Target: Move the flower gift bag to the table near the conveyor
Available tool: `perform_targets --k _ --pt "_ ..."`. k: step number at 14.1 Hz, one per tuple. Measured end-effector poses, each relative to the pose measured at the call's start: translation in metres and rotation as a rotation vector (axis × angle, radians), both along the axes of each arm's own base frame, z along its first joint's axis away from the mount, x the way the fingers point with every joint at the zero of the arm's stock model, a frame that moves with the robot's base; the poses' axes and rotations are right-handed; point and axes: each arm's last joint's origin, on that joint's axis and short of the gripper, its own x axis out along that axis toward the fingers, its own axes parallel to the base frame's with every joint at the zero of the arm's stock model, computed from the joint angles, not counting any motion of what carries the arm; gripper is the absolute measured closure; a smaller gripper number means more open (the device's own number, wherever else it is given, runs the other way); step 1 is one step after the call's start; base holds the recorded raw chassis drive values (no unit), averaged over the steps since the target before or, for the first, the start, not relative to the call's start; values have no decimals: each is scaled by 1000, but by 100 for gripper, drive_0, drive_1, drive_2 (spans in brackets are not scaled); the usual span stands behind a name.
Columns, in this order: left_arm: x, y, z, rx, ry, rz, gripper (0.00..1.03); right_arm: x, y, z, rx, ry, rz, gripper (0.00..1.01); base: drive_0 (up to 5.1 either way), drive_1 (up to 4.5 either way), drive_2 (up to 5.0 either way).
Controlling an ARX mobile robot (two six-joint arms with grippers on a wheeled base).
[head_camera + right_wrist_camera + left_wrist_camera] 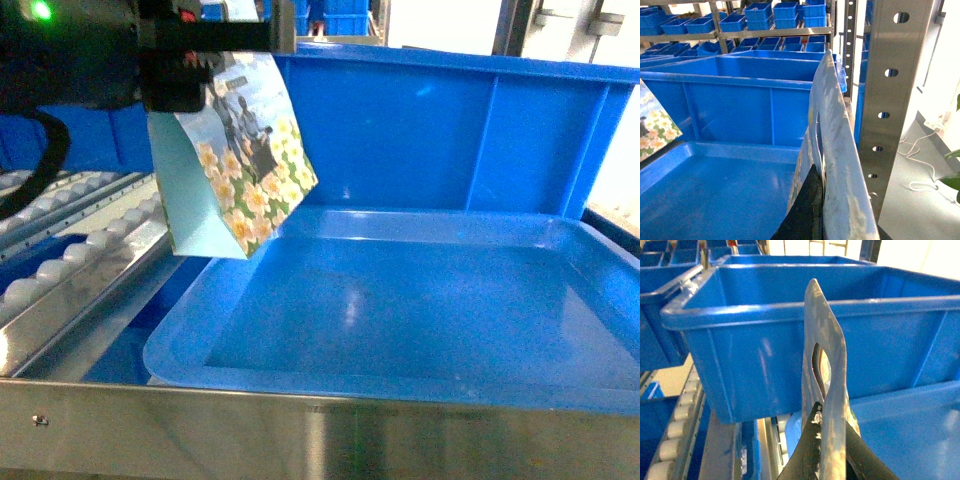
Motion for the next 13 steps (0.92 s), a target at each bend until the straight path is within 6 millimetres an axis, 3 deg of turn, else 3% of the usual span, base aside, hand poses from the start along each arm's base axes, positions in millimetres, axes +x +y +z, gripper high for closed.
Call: perform_targets --k 3,6,11,13 --pt "-20 15 14 17 -75 18 101 0 0 0 0 1 1 99 0 0 0" --pt "-57 43 29 53 -187 54 101 0 0 0 0 1 1 99 0 0 0" --pt "-108 101 20 69 -231 167 101 0 0 0 0 1 1 99 0 0 0" --pt "-122 108 19 76 -248 155 101 0 0 0 0 1 1 99 0 0 0"
